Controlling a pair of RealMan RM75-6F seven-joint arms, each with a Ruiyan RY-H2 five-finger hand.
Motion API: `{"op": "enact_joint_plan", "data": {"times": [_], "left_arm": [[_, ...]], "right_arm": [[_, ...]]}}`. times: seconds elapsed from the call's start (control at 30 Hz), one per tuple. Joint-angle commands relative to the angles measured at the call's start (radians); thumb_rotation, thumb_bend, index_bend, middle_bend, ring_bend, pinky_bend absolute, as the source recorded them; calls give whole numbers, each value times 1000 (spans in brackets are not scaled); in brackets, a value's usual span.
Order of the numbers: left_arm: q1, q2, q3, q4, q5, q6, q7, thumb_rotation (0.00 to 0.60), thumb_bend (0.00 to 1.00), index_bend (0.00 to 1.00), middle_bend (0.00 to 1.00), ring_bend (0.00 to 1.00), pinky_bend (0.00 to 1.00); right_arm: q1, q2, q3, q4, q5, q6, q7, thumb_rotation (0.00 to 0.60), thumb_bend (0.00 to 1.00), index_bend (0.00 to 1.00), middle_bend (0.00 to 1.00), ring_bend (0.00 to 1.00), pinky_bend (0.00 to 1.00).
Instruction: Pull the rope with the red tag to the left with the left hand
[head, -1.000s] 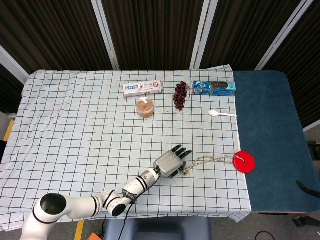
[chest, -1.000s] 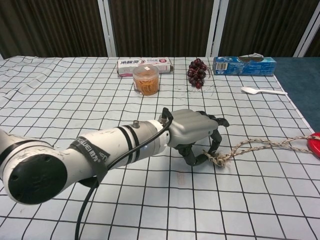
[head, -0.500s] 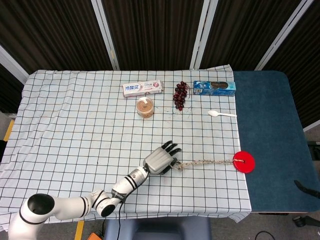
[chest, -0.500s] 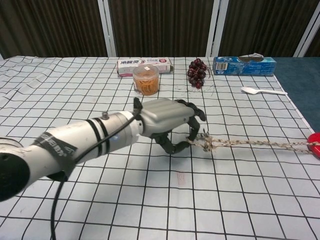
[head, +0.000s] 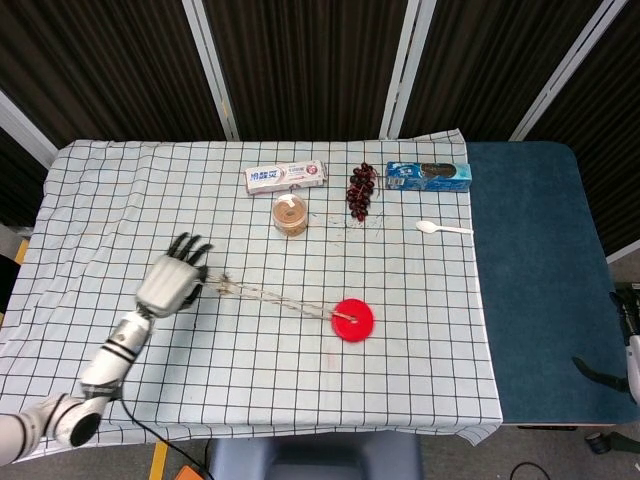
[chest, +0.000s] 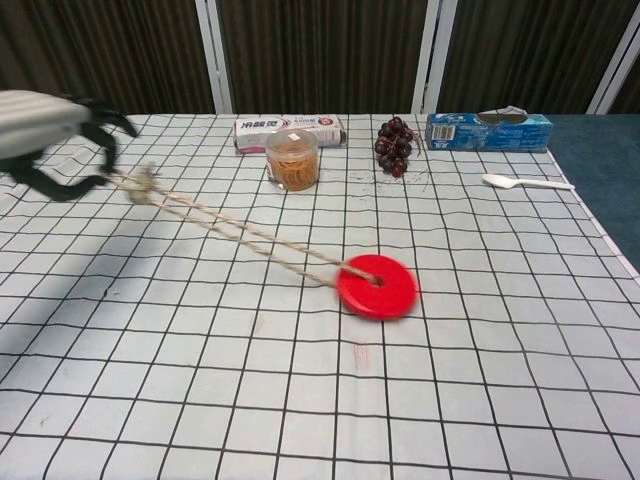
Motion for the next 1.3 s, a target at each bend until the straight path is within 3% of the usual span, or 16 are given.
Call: {"op": "enact_joint_plan", "data": {"times": [0.03, 0.13, 0.27, 0.57, 0.77, 1.03, 1.07, 1.1, 1.13, 1.2, 1.23, 1.3], "left_arm": [[90, 82, 38, 5, -13, 77, -57, 600, 741, 858, 138, 0, 9], [155, 119, 36, 78, -60, 124, -78, 600, 756, 861, 145, 0, 10], [257, 144, -20, 203, -151, 242, -111, 600, 779, 868, 167, 0, 13], [293, 148, -145, 280, -284, 269, -71, 600, 806, 875, 212, 0, 12], [299, 161, -148, 234, -234, 254, -85, 600, 806, 876, 213, 0, 18], [299, 167, -116, 68, -68, 268, -150, 600, 783, 864, 214, 0, 28], [295, 171, -105, 57, -60, 244, -145, 600, 763, 830, 205, 0, 26], [286, 187, -84, 39, -64, 183, -123, 600, 695, 693, 162, 0, 17], [277, 208, -67, 18, -79, 123, -102, 600, 589, 447, 97, 0, 9], [251, 262, -50, -46, -132, -5, -76, 600, 400, 62, 6, 0, 0], [244, 276, -51, -64, -148, -35, -80, 600, 347, 0, 0, 0, 0], [240, 298, -57, -85, -160, -65, -102, 600, 305, 0, 0, 0, 0]], "right_arm": [[1, 0, 0, -2, -1, 1, -2, 541, 268, 0, 0, 0, 0], [2, 1, -2, -7, -7, 3, -8, 541, 267, 0, 0, 0, 0], [3, 5, -6, -27, -18, 10, -23, 540, 267, 0, 0, 0, 0], [6, 0, -11, -35, -23, 11, -33, 541, 268, 0, 0, 0, 0], [2, -2, -12, -22, -15, 9, -19, 541, 267, 0, 0, 0, 0], [2, -4, -15, -17, -12, 4, -10, 541, 268, 0, 0, 0, 0], [2, -4, -16, -18, -12, 3, -10, 541, 268, 0, 0, 0, 0], [3, -4, -16, -20, -14, 3, -11, 541, 268, 0, 0, 0, 0], [2, -4, -16, -21, -15, 5, -11, 541, 268, 0, 0, 0, 0], [2, -3, -16, -23, -18, 9, -10, 540, 268, 0, 0, 0, 0], [1, -2, -16, -24, -18, 11, -9, 540, 268, 0, 0, 0, 0], [-1, 0, -16, -25, -16, 13, -9, 540, 267, 0, 0, 0, 0]]}}
